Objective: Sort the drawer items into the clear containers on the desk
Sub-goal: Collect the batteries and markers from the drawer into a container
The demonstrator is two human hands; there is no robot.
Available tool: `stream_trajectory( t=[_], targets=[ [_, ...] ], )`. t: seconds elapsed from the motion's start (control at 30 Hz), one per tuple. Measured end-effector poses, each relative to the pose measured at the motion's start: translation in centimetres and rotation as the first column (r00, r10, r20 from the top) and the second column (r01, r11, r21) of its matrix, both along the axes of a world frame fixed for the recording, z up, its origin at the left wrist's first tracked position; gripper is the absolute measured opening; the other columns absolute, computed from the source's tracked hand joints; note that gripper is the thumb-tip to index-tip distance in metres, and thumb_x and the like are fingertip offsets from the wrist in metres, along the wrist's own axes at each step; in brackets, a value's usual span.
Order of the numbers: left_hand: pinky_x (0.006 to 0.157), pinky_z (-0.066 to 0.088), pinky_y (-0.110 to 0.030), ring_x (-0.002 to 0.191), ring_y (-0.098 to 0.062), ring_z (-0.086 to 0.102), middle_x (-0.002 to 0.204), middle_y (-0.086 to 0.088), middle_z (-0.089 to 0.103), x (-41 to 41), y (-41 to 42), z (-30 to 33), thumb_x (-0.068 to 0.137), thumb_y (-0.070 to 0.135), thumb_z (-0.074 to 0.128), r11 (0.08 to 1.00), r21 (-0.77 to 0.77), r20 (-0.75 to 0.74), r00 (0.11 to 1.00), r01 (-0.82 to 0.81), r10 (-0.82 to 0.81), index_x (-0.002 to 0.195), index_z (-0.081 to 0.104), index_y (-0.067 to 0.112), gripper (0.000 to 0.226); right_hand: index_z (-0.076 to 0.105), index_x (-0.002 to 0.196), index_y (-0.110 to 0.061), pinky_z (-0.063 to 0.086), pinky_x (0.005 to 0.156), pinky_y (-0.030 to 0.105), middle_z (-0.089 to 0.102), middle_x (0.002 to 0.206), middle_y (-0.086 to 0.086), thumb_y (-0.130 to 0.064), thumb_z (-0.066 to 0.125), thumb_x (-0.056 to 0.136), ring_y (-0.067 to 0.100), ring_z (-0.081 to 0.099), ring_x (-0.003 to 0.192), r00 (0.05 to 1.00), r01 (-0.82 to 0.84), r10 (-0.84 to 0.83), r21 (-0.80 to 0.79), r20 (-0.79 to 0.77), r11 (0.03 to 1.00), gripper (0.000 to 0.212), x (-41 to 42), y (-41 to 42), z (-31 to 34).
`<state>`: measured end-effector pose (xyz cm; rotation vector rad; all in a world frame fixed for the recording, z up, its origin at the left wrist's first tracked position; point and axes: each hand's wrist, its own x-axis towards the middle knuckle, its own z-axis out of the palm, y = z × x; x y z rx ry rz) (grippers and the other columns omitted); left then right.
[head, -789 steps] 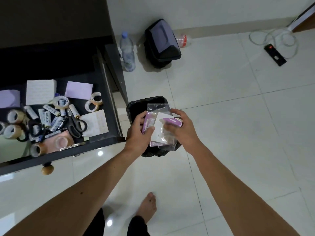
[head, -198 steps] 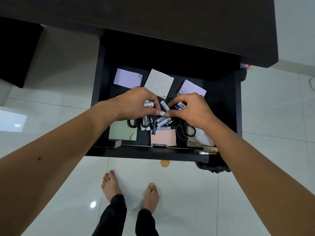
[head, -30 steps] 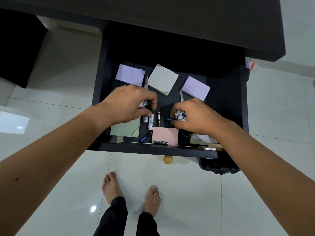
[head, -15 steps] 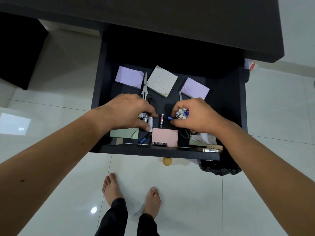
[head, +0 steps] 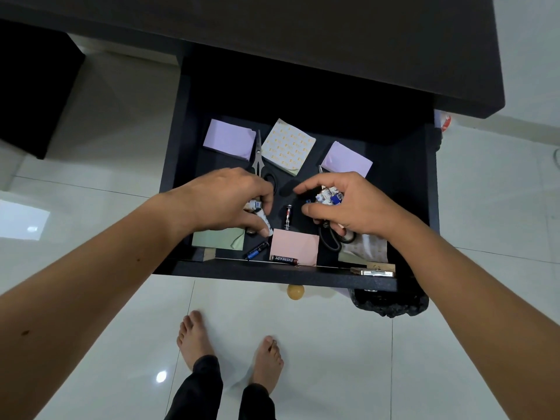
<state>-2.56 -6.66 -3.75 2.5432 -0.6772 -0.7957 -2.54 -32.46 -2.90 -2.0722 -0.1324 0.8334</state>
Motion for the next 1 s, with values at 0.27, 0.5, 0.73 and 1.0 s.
stream_trajectory(
  t=[0.27,0.5,0.73,1.0],
  targets=[
    [0.081,0.057,-0.047,0.09,-0.018,0.063,0.096,0.003,0.068,-0.6,0.3,1.0,0.078,0.059,0.082,0.969,-0.147,-0.083,0.979,-0.197,0.186,0.09,0.058,0.029,0.04,0.073,0.112,-0.02,0.033,0.038,0.021,0.069,0.068,0.012,-0.011,0.07,0.097,0.022,0.069,0.054,0.99,0.072,-0.066,0.041,-0.124,0.997,0.018,0.2,0.5,0.1],
    [0.083,0.058,-0.048,0.092,-0.016,0.068,0.096,0.007,0.073,-0.7,0.7,1.4,0.076,0.044,0.091,0.955,-0.154,-0.106,0.965,-0.255,0.241,0.077,0.061,0.027,0.035,0.069,0.088,-0.018,0.043,0.044,0.024,0.066,0.062,-0.002,-0.006,0.078,0.085,0.022,0.064,0.05,0.999,-0.035,0.034,-0.017,-0.024,0.999,0.015,0.5,0.8,-0.2],
    [0.088,0.056,-0.047,0.097,-0.012,0.068,0.098,0.012,0.075,-0.4,0.6,0.7,0.075,0.028,0.094,0.963,-0.148,-0.154,0.967,-0.227,0.204,0.076,0.062,0.026,0.033,0.072,0.119,-0.051,0.055,0.088,0.032,0.074,0.12,-0.017,-0.04,0.081,0.088,0.007,0.068,0.105,0.879,-0.329,0.417,-0.34,0.232,0.881,0.035,0.4,1.5,-1.4],
    [0.102,0.046,-0.023,0.116,0.004,0.062,0.126,0.021,0.07,-0.5,0.5,0.5,0.104,0.032,0.064,0.94,-0.284,-0.169,0.975,-0.188,0.144,0.132,0.067,0.044,0.031,0.074,0.098,-0.03,0.055,0.07,0.032,0.071,0.09,-0.01,-0.033,0.081,0.09,0.004,0.066,0.077,0.893,-0.252,0.353,-0.339,0.279,0.906,0.011,0.4,1.4,-0.9]
  ],
)
